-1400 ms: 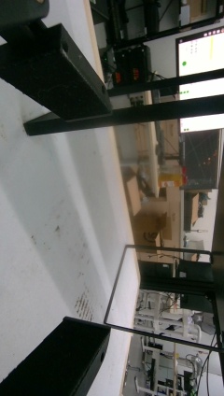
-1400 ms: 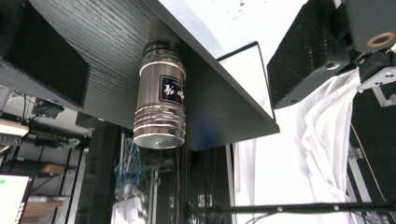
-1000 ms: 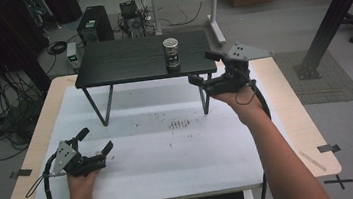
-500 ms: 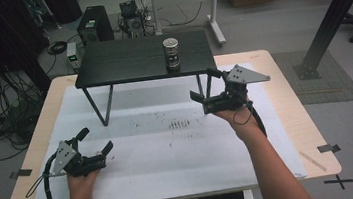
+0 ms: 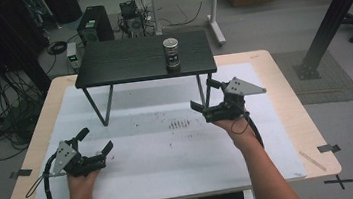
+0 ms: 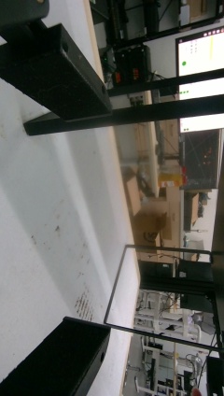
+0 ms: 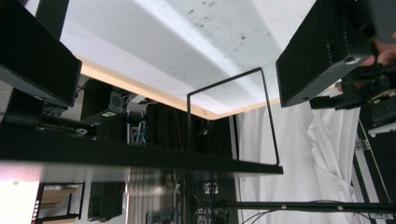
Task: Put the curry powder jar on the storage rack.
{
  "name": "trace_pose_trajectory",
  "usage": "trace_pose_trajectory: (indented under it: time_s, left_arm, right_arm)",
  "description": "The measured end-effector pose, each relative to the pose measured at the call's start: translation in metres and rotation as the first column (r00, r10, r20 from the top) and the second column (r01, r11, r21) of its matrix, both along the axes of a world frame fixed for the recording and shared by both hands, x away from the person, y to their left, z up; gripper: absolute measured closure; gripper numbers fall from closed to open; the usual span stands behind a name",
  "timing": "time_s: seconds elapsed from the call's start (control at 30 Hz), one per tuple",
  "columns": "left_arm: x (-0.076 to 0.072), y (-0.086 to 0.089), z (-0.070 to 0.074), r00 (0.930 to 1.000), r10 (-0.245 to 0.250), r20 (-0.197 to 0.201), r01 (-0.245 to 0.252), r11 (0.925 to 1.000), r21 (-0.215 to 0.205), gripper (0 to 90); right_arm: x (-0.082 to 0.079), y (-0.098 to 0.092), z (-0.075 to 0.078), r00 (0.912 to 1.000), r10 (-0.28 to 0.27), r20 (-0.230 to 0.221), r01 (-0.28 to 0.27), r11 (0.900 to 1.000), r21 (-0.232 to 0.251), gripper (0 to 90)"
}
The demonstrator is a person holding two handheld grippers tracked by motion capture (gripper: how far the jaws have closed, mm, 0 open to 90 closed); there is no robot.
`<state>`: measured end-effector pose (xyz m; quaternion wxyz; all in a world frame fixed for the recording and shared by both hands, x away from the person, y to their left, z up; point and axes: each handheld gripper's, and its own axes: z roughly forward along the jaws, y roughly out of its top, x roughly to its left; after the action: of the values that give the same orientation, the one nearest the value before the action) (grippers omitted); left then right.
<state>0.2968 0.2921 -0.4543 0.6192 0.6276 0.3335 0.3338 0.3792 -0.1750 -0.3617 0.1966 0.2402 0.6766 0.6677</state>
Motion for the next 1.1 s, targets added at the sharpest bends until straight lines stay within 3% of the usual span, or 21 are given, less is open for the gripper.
trace_pose_trajectory:
  time_s: [0.73,1.1]
  left_arm:
    - [0.0,0.0,0.0,1.0,0.0,0.001,0.0,1.0,-0.001,0.2]
    - [0.0,0.0,0.0,1.0,-0.001,0.001,0.001,1.0,-0.002,0.2]
  right_arm:
    - [-0.001,-0.007,-0.06,0.9962,-0.052,-0.07,0.052,0.999,0.006,0.0]
    - [-0.007,-0.004,-0.08,0.9943,-0.055,-0.092,0.056,0.998,0.013,0.0]
